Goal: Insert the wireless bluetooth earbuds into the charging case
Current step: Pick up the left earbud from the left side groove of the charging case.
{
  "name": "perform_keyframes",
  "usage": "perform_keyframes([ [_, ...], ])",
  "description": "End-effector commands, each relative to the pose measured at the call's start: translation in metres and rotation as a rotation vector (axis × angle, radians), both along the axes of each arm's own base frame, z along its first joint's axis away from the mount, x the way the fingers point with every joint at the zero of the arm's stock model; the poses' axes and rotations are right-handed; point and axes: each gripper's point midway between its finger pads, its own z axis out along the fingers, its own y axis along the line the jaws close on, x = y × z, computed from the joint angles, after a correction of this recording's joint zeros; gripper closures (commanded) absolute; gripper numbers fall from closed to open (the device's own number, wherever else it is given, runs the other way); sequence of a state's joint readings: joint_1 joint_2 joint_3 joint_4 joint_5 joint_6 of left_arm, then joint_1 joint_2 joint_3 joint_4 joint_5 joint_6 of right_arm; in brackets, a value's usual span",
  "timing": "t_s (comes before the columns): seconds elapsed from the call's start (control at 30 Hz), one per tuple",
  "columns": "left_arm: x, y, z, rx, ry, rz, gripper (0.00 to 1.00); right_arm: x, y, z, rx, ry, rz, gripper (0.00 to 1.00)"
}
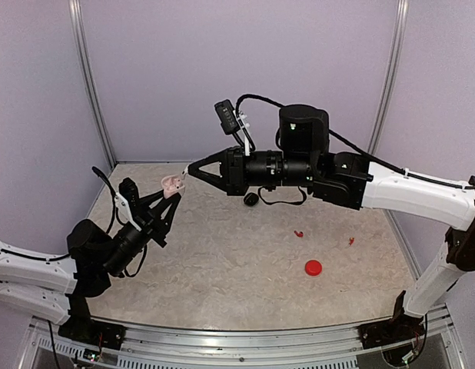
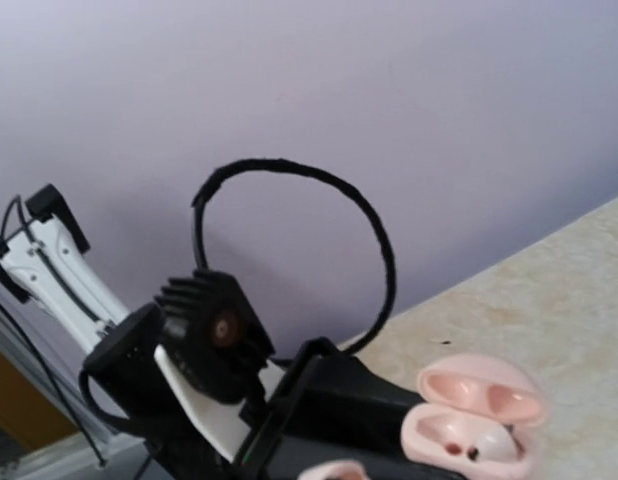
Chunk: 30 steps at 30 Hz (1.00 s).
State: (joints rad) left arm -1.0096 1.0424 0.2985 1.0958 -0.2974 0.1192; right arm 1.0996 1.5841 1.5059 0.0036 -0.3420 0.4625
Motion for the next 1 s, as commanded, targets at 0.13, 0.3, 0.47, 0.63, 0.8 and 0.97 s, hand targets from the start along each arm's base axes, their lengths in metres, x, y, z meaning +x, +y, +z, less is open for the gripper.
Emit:
perform_keyframes([
  [0.13, -0.009, -0.003, 0.029, 0.003, -0.131, 0.048, 1.00, -0.006, 0.015, -0.014, 0.040, 0.091, 0.028, 0.97],
  [0.3, -0.016, -0.004, 0.030, 0.031, -0.180, 0.049, 1.00, -0.005, 0.015, -0.015, 0.051, 0.106, 0.022, 0.97],
  [0.47, -0.024, -0.008, 0.031, 0.073, -0.236, 0.043, 1.00, -0.007, 0.016, -0.015, 0.064, 0.122, 0.035, 0.98],
  [0.63, -0.031, -0.011, 0.033, 0.100, -0.278, 0.041, 1.00, -0.009, 0.016, -0.014, 0.071, 0.128, 0.045, 0.97],
  [0.8, -0.034, -0.012, 0.034, 0.106, -0.294, 0.041, 1.00, -0.011, 0.018, -0.020, 0.064, 0.152, 0.059, 0.98],
  [0.97, -0.036, -0.010, 0.034, 0.105, -0.302, 0.041, 1.00, -0.010, 0.016, -0.024, 0.056, 0.161, 0.049, 0.97],
])
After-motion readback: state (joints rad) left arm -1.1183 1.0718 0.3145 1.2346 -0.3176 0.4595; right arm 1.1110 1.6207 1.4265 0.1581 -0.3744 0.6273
